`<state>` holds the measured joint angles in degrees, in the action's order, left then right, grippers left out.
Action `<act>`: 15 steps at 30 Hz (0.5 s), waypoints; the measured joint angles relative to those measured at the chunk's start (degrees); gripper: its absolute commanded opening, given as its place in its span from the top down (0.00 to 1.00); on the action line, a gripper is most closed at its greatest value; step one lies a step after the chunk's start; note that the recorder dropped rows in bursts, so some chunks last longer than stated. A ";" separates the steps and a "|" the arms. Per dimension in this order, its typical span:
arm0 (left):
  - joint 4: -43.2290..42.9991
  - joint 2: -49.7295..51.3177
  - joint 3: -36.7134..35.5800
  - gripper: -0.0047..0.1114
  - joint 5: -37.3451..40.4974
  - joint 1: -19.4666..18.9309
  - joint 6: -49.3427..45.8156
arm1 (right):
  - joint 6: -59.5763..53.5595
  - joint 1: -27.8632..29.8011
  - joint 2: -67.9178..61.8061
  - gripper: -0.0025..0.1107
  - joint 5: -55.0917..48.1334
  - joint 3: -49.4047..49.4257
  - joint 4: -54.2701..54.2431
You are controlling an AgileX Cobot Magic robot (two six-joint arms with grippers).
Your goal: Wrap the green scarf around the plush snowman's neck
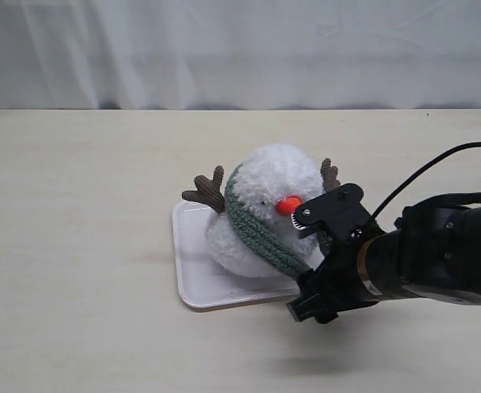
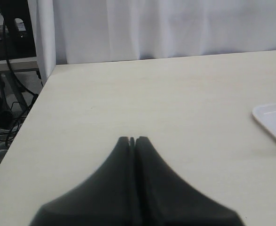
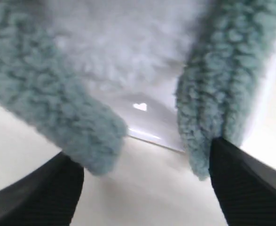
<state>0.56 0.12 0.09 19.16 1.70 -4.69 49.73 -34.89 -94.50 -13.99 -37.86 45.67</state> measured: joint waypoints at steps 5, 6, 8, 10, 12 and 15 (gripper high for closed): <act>0.00 0.00 0.00 0.96 0.00 0.00 0.00 | -1.46 0.00 2.91 0.36 -10.36 0.00 -0.01; 0.00 0.00 0.00 0.96 0.00 0.00 0.00 | -1.83 0.00 3.07 0.36 -11.18 0.00 -0.01; 0.00 0.00 0.00 0.96 0.00 0.00 0.00 | -2.67 0.00 3.17 0.36 -11.56 0.00 -0.01; 0.00 0.00 0.00 0.96 0.00 0.00 0.00 | -3.83 0.00 3.17 0.36 -11.31 0.00 -0.01; 0.00 0.00 0.00 0.96 0.00 0.00 0.00 | -4.31 0.00 3.17 0.36 -10.18 0.00 -0.01; 0.00 0.00 0.00 0.96 0.00 0.00 0.00 | -4.54 0.00 3.17 0.36 -6.43 0.00 -0.01</act>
<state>0.56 0.12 0.09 19.16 1.70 -4.69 45.19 -34.89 -91.33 -20.42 -37.86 45.65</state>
